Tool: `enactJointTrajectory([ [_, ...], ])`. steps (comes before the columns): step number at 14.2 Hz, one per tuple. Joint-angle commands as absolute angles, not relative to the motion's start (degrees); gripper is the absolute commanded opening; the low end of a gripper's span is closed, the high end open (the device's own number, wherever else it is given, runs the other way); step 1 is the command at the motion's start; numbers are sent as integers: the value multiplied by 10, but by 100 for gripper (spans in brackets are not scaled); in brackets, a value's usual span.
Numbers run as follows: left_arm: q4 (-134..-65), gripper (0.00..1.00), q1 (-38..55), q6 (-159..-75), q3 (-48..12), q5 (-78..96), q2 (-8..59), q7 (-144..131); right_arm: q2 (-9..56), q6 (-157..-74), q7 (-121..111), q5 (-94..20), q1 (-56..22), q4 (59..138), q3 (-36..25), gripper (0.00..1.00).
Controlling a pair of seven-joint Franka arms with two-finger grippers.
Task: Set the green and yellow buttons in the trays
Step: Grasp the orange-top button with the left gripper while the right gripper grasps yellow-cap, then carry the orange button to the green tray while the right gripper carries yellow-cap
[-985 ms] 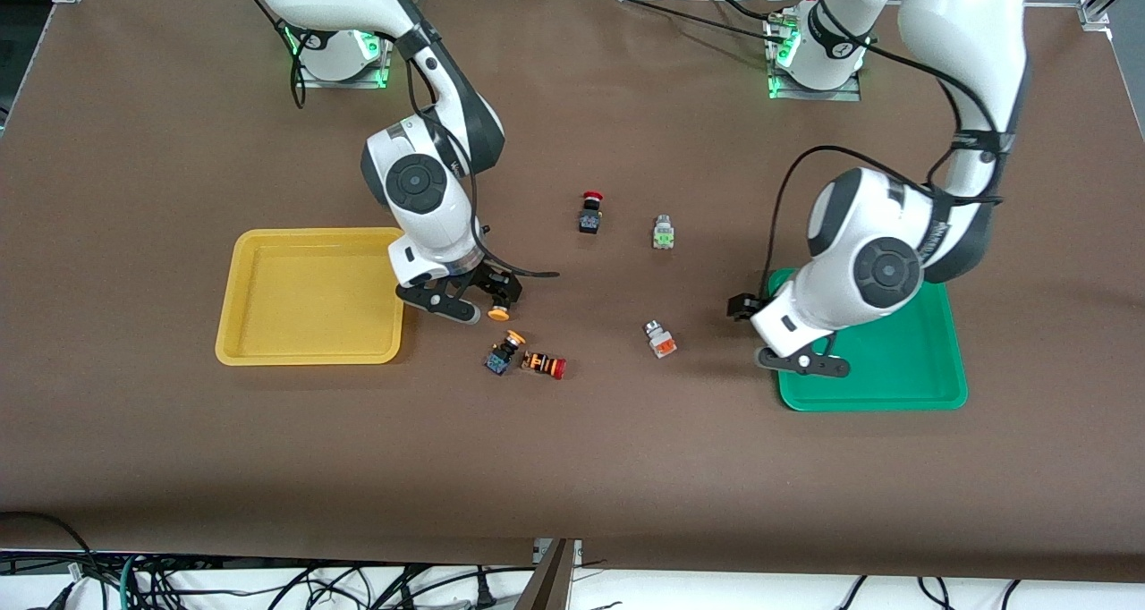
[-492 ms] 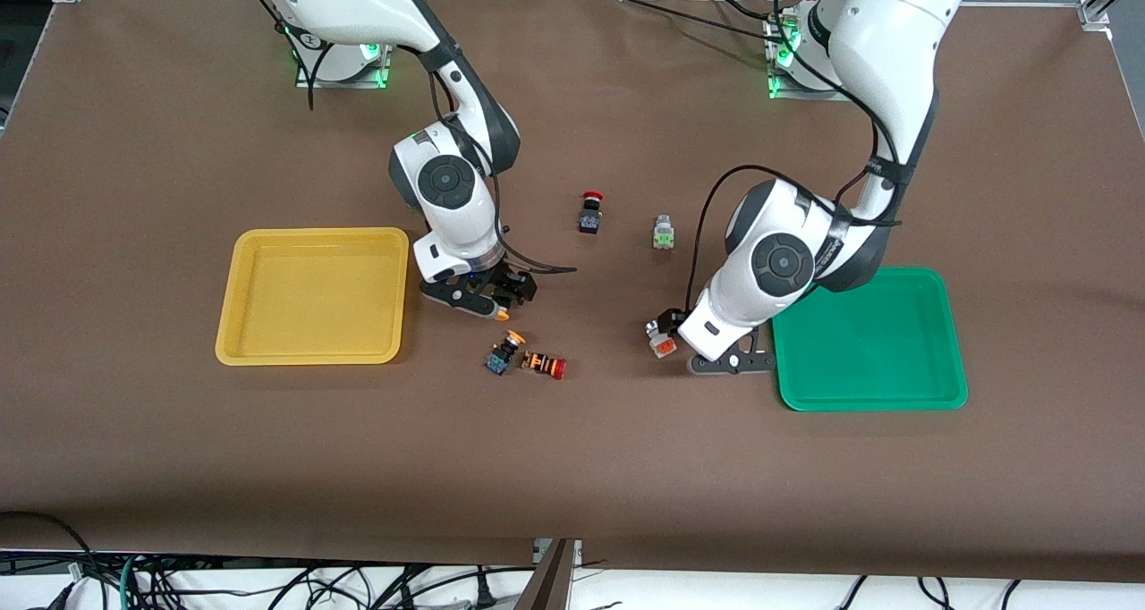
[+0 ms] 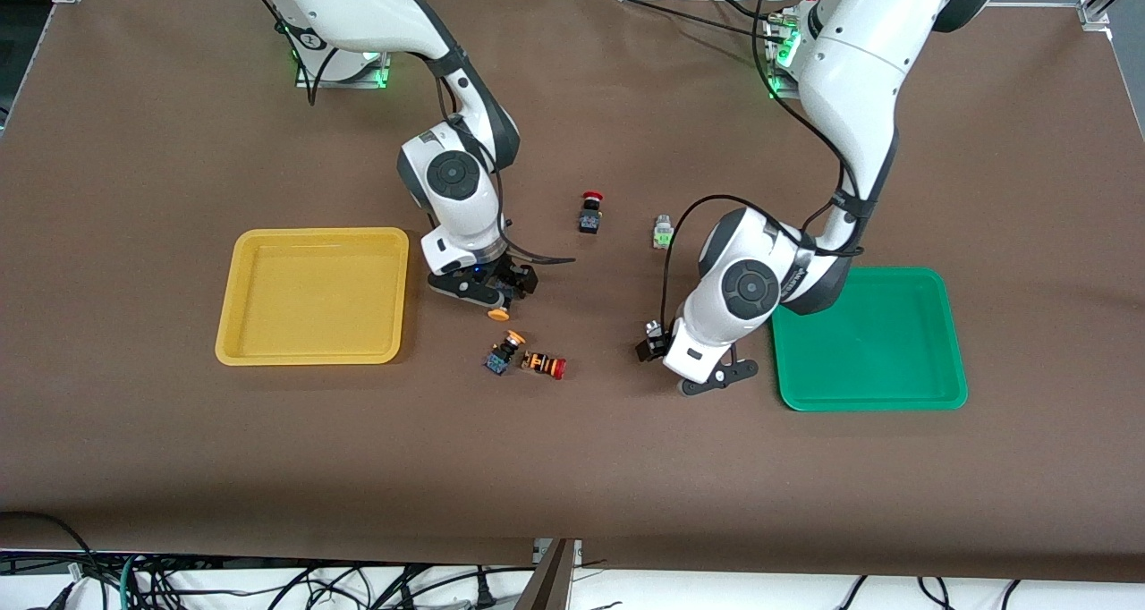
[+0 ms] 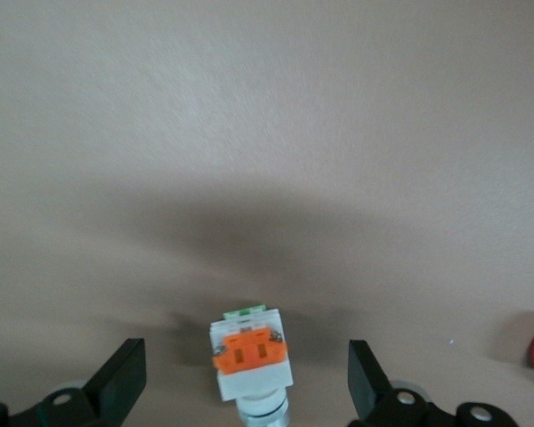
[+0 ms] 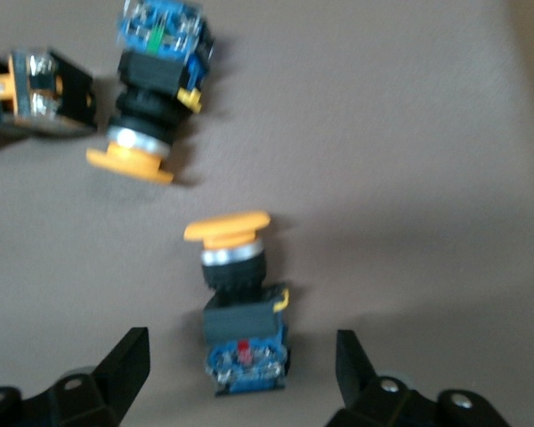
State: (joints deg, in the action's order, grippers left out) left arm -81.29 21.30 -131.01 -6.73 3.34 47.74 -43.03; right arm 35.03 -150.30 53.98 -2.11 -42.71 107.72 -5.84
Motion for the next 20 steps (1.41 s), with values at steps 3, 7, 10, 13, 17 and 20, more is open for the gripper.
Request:
enactJointTrajectory([
  [3, -792, 100, 236, -1332, -60, 38, 513, -435, 354, -1520, 550, 5, -439, 1089, -66, 83],
  [7, -799, 21, 229, -1324, -60, 36, 507, -420, 368, -1545, 551, 21, -438, 1089, -66, 74],
  [10, -796, 0, 229, -1320, -59, 36, 503, -406, 369, -1546, 550, 22, -438, 1090, -66, 55],
  [13, -792, 0, 222, -1261, -52, 35, 477, -396, 369, -1546, 550, 23, -438, 1089, -67, 28],
  [17, -792, 0, 169, -1154, -52, 35, 419, -265, 365, -1546, 547, 23, -437, 1086, -67, 12],
  [20, -798, 0, 115, -1079, -48, -7, 397, -110, 353, -1541, 520, 23, -436, 1083, -80, 8],
])
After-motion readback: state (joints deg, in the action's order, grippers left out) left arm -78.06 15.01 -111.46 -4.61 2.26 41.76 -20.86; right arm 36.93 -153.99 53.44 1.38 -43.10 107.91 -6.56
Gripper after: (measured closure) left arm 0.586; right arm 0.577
